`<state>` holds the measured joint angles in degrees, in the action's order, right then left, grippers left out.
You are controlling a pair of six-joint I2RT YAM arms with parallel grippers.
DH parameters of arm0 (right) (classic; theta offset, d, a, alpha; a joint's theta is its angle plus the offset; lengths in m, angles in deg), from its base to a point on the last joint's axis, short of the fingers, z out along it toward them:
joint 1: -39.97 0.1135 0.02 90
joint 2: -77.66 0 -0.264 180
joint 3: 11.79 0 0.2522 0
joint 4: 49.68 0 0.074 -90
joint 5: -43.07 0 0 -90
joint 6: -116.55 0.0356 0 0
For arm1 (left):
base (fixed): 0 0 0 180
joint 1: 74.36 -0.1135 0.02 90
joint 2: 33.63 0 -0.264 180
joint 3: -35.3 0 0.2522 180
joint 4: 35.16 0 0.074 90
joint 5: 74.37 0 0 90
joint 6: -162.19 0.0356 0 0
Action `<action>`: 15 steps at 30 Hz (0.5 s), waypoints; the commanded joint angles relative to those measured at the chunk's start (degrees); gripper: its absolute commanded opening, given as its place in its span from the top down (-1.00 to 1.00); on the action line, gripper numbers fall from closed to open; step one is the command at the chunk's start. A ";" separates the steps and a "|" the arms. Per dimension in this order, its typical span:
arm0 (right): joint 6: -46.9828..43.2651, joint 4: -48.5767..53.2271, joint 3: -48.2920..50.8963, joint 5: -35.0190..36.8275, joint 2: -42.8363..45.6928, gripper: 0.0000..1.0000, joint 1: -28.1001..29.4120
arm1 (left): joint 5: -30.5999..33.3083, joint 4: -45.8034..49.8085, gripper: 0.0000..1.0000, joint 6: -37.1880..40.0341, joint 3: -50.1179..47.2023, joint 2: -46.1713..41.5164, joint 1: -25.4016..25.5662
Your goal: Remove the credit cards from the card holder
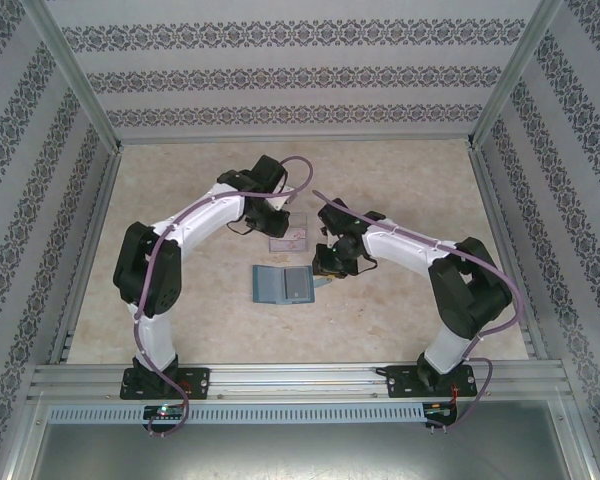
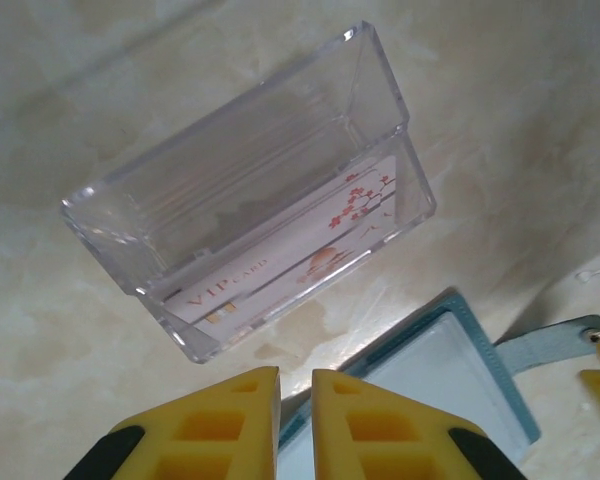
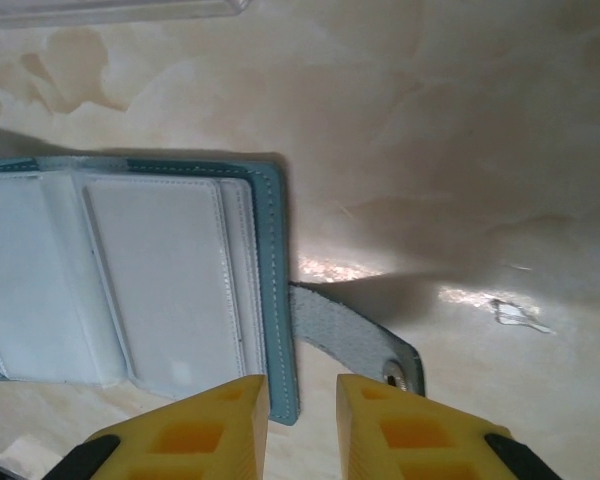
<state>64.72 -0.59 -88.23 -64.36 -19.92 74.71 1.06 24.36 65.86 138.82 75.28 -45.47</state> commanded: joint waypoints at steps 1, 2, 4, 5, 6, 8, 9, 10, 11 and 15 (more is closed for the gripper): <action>1.05 -0.92 -1.60 -0.89 -0.93 0.49 0.75 | -2.74 -3.61 0.67 -7.98 -2.13 -2.31 -0.06; 1.03 -1.04 -1.58 -1.14 -1.06 0.49 0.84 | -3.22 -4.05 0.67 -9.11 -2.93 -2.78 -0.06; 0.95 -1.40 -1.73 -1.90 -1.66 0.49 0.96 | -4.48 -5.81 0.68 -11.60 -5.36 -4.05 -0.06; 0.86 -1.48 -1.93 -2.30 -1.95 0.48 1.04 | -4.98 -6.96 0.69 -12.85 -6.70 -4.78 -0.06; 0.70 -1.57 -2.08 -2.39 -2.24 0.48 1.20 | -5.85 -8.40 0.71 -14.35 -8.17 -5.62 -0.06; 0.67 -1.70 -2.15 -2.56 -2.76 0.48 1.47 | -8.31 -11.39 0.72 -17.57 -10.69 -6.95 0.01; 0.60 -1.82 -2.09 -2.69 -3.00 0.48 1.43 | -10.40 -13.19 0.73 -19.51 -12.05 -7.44 -0.06; 0.59 -1.95 -2.08 -2.70 -3.35 0.49 1.44 | -12.67 -15.51 0.73 -21.40 -13.55 -7.81 -0.06; 0.50 -1.83 -1.99 -2.54 -3.55 0.48 1.42 | -14.44 -17.29 0.74 -23.08 -14.60 -8.00 0.02; -0.10 -1.16 -1.58 -1.15 -4.40 0.49 1.47 | -16.87 -19.49 0.78 -27.63 -17.34 -7.81 0.37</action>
<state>65.18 -2.34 -89.06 -66.05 -23.11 75.50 -11.68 9.69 44.53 123.02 68.52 -45.47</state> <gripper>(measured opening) 0.257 0.114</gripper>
